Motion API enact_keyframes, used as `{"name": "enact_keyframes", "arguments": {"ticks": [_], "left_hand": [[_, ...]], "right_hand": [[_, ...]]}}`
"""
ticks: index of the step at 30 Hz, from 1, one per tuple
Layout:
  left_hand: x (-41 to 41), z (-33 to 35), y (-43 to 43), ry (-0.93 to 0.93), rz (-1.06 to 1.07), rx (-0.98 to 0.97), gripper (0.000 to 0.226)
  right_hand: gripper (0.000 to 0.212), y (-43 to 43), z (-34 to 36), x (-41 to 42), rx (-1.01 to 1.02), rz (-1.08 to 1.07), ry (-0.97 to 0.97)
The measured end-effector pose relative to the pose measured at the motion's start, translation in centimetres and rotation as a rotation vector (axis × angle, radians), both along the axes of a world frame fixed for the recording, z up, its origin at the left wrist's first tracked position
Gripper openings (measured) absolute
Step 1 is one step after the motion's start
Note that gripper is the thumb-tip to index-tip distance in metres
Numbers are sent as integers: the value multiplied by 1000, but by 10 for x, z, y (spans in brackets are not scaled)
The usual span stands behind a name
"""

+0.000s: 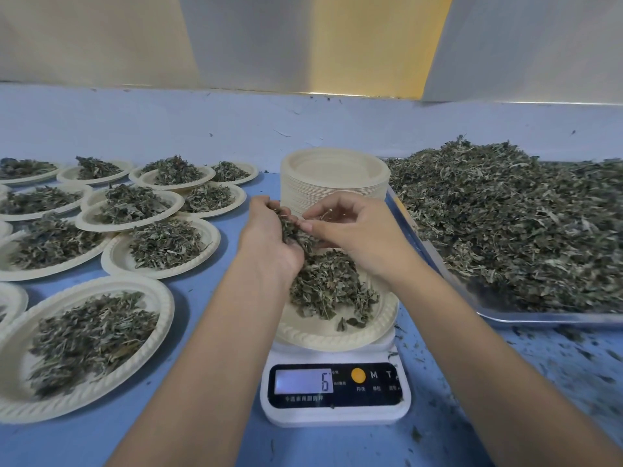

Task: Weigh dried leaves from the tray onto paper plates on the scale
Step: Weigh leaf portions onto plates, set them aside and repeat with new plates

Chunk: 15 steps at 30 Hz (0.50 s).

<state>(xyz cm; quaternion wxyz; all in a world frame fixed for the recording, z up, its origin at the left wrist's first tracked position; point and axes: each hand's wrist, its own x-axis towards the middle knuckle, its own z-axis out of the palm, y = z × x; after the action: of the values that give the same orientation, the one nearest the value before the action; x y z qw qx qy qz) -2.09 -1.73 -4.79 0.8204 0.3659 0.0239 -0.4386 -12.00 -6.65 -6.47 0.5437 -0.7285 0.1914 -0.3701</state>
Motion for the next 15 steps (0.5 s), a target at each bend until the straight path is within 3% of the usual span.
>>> {"name": "enact_keyframes", "arguments": {"ticks": [15], "left_hand": [[10,-2,3,97,-12,-74,33]], "right_hand": [[16,-4,8,-9,145,24,-37]]}}
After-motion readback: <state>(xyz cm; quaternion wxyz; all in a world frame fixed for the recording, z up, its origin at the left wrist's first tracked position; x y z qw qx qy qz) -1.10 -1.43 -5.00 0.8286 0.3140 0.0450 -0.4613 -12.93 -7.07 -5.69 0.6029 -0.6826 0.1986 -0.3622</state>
